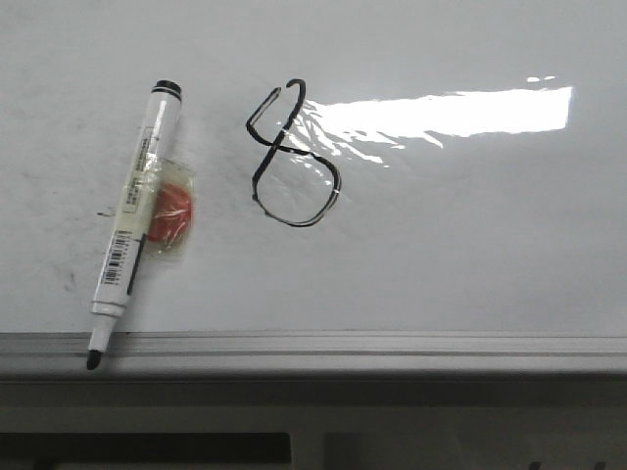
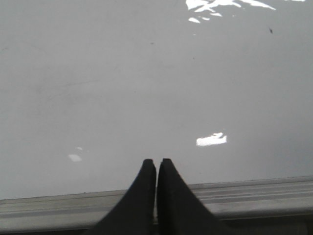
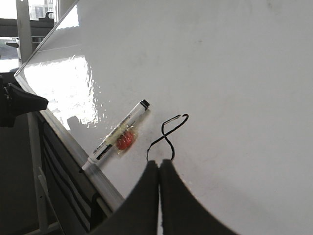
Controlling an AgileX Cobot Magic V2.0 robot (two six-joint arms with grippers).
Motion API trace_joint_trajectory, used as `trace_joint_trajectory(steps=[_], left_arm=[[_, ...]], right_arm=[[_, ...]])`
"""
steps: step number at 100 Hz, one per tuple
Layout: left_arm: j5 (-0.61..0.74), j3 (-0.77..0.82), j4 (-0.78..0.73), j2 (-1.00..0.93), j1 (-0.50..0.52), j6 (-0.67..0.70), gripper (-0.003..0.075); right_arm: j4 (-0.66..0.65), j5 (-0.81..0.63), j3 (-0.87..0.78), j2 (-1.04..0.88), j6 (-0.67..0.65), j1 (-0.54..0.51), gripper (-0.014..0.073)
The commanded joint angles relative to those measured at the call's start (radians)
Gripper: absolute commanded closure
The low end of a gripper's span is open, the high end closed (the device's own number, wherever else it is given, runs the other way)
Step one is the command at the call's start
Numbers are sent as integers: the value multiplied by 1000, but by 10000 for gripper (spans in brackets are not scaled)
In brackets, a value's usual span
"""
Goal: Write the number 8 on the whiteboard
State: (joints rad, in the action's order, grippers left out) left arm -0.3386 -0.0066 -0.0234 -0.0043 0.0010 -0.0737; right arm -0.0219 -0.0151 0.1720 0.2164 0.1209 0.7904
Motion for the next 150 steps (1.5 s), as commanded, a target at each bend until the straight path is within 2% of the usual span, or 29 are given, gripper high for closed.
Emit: trace_joint_trajectory(steps=[1,27,37,46,58,73,85,100,111,138,150], left_arm=[[39,40,3,-28,0,-1,741],[39,40,3,-28,0,-1,741],[39,40,3,-28,0,-1,741],[39,40,3,-28,0,-1,741],[39,40,3,-28,0,-1,741],[39,40,3,-28,0,-1,741],[39,40,3,-28,0,-1,741],[39,40,3,-28,0,-1,741],[39,40,3,-28,0,-1,741],[37,40,3,-28,0,-1,741],[37,40,3,-28,0,-1,741]], right_arm=[[-8,-84,27,8,7,-3,657],[-8,-84,27,8,7,-3,657],[-16,-130,-7,8,7,-42,657],[-24,-205,-62,8,7,-133,657],[-26,-290,-137,8,7,-313,657],[-26,-303,-197,8,-52,-541,657],[-26,-163,-195,-31,-52,-656,657],[-26,71,-195,-170,-70,-784,657],[-26,153,-195,-252,-70,-853,657],[-26,319,-195,-247,-70,-875,657],[-26,323,-195,-247,-70,-875,657]])
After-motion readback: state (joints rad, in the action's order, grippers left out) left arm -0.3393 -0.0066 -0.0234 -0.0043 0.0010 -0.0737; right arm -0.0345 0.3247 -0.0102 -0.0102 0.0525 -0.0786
